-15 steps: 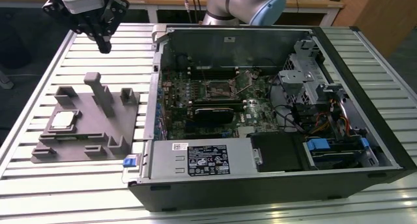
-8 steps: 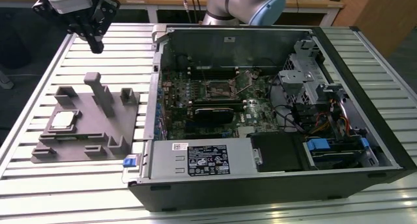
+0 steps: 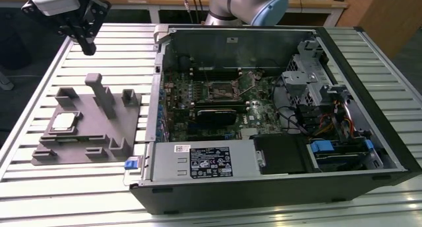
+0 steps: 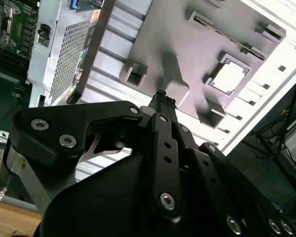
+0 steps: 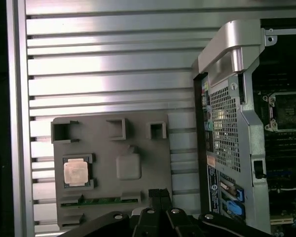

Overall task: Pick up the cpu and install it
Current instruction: 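Reach for the cpu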

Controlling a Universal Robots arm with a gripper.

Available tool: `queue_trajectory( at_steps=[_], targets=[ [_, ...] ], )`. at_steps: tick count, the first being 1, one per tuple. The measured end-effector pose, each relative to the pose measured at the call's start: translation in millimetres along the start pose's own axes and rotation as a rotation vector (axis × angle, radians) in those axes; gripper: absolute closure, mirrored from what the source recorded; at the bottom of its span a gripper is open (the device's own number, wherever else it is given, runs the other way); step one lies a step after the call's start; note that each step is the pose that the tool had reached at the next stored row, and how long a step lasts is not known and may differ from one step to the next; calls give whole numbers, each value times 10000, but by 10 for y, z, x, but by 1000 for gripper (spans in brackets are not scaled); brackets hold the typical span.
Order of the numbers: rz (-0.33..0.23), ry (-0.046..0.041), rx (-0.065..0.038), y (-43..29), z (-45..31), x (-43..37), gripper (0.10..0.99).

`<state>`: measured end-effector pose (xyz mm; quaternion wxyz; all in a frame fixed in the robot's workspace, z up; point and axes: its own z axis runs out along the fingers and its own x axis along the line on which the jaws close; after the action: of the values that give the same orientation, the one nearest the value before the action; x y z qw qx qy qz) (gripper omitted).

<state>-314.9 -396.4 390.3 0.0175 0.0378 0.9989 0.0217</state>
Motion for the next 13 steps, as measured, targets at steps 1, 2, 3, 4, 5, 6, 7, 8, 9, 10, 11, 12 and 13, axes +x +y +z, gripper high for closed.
queue_trajectory(
  at_steps=[1,2,3,4,5,6,7,8,9,10,11,12,13],
  targets=[
    [0,0,0,-2,6,18,980],
    [0,-1,0,-3,13,35,980],
    [0,0,0,-5,19,51,980],
    [0,0,1,-6,26,66,980],
    [0,-1,0,-8,35,81,980],
    [0,-2,-1,-9,47,97,980],
    [-1,-3,-2,-11,58,112,980],
    [-1,-1,0,-13,69,127,980],
    [0,-1,0,-15,84,142,980],
    [0,0,0,-16,99,158,980],
    [-1,-1,0,-18,116,174,980],
    [0,0,0,-20,133,192,980],
    [0,0,1,-22,147,210,980]
  ],
)
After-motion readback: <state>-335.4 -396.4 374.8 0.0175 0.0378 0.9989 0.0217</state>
